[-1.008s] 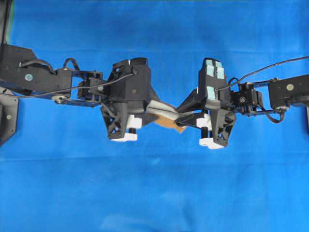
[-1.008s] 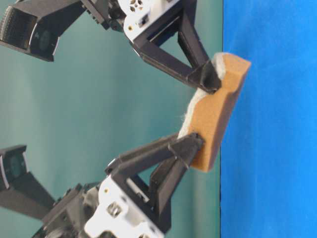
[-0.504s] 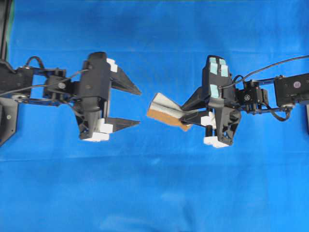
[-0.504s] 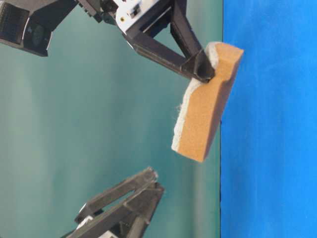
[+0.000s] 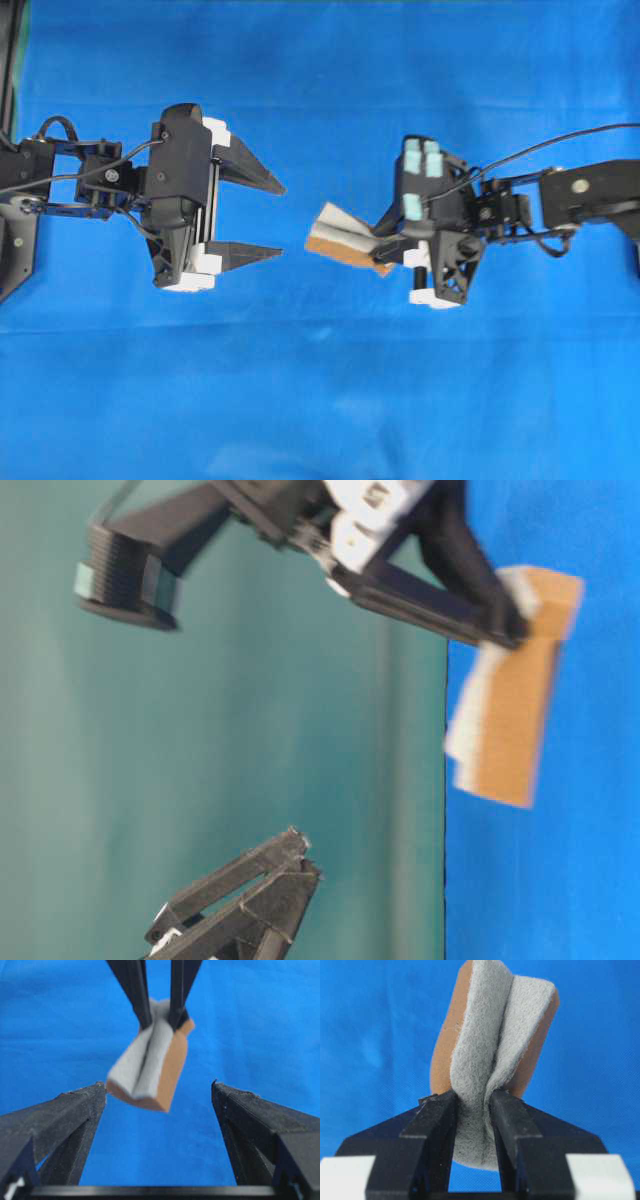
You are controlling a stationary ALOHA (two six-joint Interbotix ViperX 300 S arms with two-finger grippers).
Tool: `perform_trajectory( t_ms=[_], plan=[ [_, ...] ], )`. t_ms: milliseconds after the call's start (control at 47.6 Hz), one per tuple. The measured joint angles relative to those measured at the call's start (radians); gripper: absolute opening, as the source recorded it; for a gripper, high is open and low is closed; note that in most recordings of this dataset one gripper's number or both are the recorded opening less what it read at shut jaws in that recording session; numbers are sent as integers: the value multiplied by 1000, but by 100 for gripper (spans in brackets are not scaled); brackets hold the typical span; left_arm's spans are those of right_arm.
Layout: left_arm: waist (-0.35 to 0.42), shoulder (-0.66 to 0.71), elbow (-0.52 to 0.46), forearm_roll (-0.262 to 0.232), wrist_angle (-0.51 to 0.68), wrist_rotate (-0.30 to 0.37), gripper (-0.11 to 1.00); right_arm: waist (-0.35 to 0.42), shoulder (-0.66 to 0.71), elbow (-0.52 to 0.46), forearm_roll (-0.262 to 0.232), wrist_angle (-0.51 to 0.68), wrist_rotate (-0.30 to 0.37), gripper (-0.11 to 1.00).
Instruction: Hand over the sponge with the left arm and wipe it with the right arm.
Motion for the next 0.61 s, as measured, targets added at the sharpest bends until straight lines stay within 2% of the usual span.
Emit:
perform_trajectory(
  t_ms=[273,609],
  plan=[
    [0,0,0,0,0,-2,81,0,146,-17,-71,-35,0,31],
    [0,0,0,0,0,0,81,3,192,-25,-81,-74,-2,29]
  ],
)
